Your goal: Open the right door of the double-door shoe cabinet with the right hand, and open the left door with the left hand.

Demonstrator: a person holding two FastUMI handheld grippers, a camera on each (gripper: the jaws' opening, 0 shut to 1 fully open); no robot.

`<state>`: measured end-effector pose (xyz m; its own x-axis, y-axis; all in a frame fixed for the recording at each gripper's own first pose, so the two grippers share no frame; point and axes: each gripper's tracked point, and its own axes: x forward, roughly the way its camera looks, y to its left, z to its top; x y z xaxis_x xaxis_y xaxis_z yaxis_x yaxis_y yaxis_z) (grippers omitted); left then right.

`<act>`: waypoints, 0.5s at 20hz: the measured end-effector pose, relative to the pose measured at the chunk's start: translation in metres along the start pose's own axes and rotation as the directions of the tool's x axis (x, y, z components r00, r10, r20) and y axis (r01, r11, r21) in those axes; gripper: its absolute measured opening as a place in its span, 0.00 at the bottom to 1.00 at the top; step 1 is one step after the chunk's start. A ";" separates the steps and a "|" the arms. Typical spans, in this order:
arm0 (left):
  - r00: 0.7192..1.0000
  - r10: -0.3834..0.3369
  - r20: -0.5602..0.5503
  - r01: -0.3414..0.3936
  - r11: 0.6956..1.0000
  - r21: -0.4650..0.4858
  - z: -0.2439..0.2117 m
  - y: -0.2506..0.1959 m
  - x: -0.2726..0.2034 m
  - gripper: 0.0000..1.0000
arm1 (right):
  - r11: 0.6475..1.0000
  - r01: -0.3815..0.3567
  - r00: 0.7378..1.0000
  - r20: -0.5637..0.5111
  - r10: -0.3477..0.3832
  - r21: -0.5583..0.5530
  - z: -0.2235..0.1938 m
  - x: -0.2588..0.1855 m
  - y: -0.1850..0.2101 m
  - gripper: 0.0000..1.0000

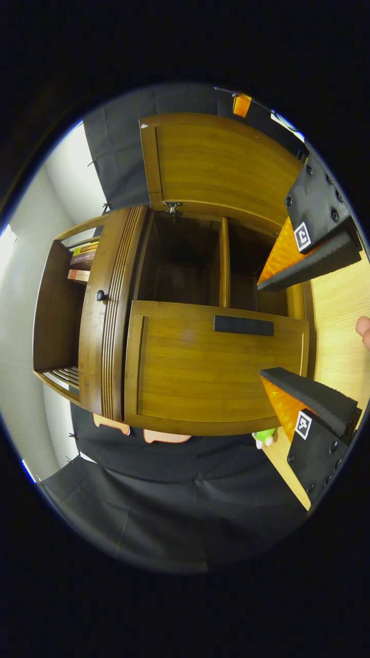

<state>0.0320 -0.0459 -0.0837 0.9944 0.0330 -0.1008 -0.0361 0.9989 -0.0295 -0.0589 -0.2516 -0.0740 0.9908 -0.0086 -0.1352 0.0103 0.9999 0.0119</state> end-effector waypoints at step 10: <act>0.999 -0.035 -0.005 0.035 0.999 -0.017 0.008 -0.001 0.075 0.95 | 0.998 0.010 1.000 -0.026 -0.012 -0.069 -0.003 0.009 0.044 0.92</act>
<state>0.1078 -0.0444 -0.0830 0.9945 -0.0019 -0.1050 -0.0033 0.9988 -0.0494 -0.0504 -0.2079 -0.0778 0.9867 -0.0205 -0.1612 0.0113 0.9983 -0.0579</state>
